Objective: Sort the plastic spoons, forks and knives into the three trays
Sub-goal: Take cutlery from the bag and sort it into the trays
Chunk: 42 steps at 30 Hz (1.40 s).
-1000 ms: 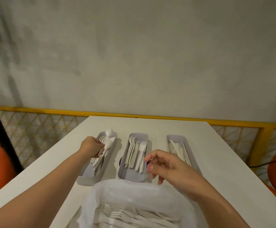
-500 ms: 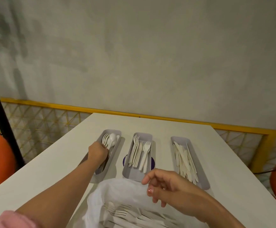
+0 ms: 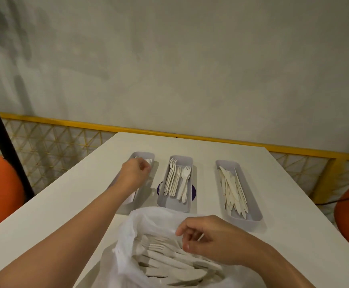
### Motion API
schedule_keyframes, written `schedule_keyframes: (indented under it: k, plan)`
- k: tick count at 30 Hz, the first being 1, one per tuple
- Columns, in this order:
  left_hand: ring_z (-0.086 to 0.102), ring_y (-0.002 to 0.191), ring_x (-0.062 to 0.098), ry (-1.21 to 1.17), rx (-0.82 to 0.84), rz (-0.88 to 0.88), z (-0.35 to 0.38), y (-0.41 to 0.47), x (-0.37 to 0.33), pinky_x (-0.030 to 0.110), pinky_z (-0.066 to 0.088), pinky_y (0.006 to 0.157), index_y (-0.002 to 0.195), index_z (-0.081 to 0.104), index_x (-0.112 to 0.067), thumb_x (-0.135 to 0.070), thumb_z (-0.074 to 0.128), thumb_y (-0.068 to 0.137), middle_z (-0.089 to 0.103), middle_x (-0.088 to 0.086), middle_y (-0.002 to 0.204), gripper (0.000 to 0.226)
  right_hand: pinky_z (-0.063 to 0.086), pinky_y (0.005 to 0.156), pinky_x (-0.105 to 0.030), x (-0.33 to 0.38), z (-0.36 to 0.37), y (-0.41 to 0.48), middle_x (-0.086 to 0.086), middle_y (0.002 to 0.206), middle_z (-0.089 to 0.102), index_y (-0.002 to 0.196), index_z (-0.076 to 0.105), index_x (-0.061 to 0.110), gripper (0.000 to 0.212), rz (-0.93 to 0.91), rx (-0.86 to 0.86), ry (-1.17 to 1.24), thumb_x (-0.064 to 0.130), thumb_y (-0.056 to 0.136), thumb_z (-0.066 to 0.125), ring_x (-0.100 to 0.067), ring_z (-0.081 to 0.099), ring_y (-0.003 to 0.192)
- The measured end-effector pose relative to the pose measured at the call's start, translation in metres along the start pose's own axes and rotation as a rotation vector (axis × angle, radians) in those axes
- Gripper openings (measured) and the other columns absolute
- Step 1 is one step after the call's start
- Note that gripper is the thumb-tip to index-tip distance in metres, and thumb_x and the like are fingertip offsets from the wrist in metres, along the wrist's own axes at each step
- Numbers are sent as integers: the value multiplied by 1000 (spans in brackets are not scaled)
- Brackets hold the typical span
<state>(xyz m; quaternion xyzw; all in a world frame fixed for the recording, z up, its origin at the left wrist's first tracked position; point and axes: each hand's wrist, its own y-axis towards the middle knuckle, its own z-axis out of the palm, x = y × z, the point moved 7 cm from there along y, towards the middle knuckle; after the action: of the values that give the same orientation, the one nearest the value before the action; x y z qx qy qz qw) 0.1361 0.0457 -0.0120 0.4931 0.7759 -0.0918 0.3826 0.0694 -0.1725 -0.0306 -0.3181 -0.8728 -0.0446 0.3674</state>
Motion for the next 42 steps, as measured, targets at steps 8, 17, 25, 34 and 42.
schedule_keyframes:
  k: [8,17,25,34,42]
  plan:
    - [55,82,2,-85,686,424,8,-91,-52,11,41,73,79,63,-27,-21,62,88,59,-12,92,11,44,94,-28,-3,23,7,1,119,54,125,54,21,41,4,88,-302,36,87,60,-16,51,109]
    - [56,90,12,368,728,338,26,-110,2,23,46,82,103,65,-27,-11,50,87,57,-6,100,27,35,103,-30,-20,30,14,0,137,34,140,33,22,73,162,42,-348,54,80,62,-17,33,128]
    - [47,94,3,24,450,304,26,-112,1,-3,35,70,119,57,-18,4,35,91,49,-12,109,41,36,82,-27,-26,29,18,-3,131,43,125,46,17,65,235,24,-324,59,78,61,-13,38,101]
    - [52,96,8,-188,291,242,22,-107,10,3,36,74,104,58,-21,5,39,90,56,-6,104,35,35,70,-23,-3,36,16,5,97,44,76,37,39,26,77,53,-271,37,82,63,-15,44,90]
    - [60,95,12,-248,289,164,20,-104,19,10,42,75,106,63,-18,5,42,88,64,-1,105,35,39,71,-28,4,32,11,-2,101,57,103,48,17,14,-15,-30,-280,25,92,45,-21,52,91]
